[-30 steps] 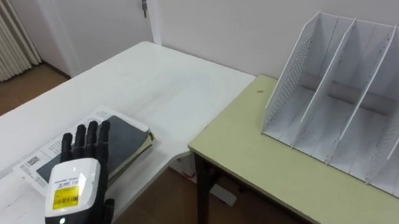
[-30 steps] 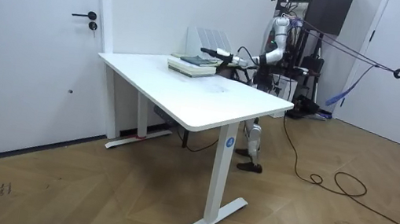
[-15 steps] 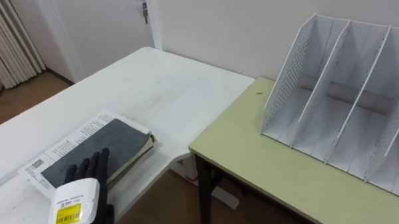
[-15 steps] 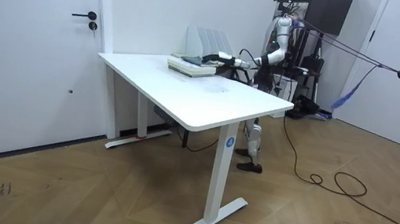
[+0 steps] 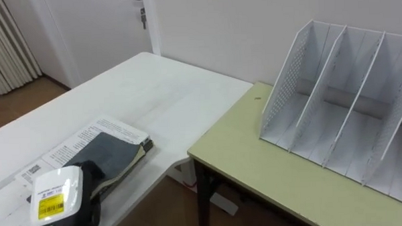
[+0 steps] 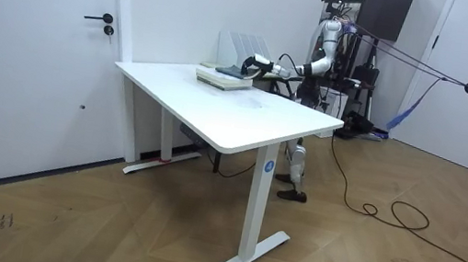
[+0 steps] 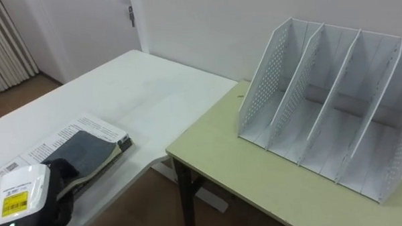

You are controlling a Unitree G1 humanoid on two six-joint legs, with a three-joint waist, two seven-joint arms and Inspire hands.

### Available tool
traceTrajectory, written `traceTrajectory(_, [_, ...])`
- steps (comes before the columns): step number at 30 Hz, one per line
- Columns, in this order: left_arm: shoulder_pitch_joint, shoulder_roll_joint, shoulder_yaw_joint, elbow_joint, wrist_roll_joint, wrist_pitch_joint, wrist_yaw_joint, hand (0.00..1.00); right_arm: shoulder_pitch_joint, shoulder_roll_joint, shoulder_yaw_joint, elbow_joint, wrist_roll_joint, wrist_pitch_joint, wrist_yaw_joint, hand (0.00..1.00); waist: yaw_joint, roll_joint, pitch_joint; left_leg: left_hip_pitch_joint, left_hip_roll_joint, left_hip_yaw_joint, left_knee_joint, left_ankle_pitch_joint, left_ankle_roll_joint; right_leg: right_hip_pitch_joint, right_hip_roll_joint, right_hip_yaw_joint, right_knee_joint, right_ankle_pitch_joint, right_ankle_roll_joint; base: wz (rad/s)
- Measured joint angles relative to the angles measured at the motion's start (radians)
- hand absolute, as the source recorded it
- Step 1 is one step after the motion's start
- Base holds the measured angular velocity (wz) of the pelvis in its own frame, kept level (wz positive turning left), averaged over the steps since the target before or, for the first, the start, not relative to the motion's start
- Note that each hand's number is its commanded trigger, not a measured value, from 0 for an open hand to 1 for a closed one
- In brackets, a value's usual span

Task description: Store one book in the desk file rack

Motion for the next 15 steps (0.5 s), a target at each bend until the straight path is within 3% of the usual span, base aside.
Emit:
traceTrajectory(11, [-0.006,0.0,0.001,-0.005,-0.006,0.004,-0.003,1.0,0.0,-0.001,0.003,-0.019,-0.006,0.013,-0.011,0.0,0.0,0.0,0.0002,-0.001,0.0,0.003,0.0,0.0,0.0,-0.001,0.0,0.001,-0.001,0.0,0.0,0.0])
traceTrajectory(15, [-0.007,0.001,0.008,-0.04,-0.074,-0.001,-0.033,1.0,-0.002,0.0,0.026,-0.024,-0.003,0.006,-0.018,0.0,0.005,-0.002,0.0017,-0.002,0.001,0.0,-0.001,0.0,0.0,-0.003,0.0,0.001,-0.001,0.0,0.0,0.0])
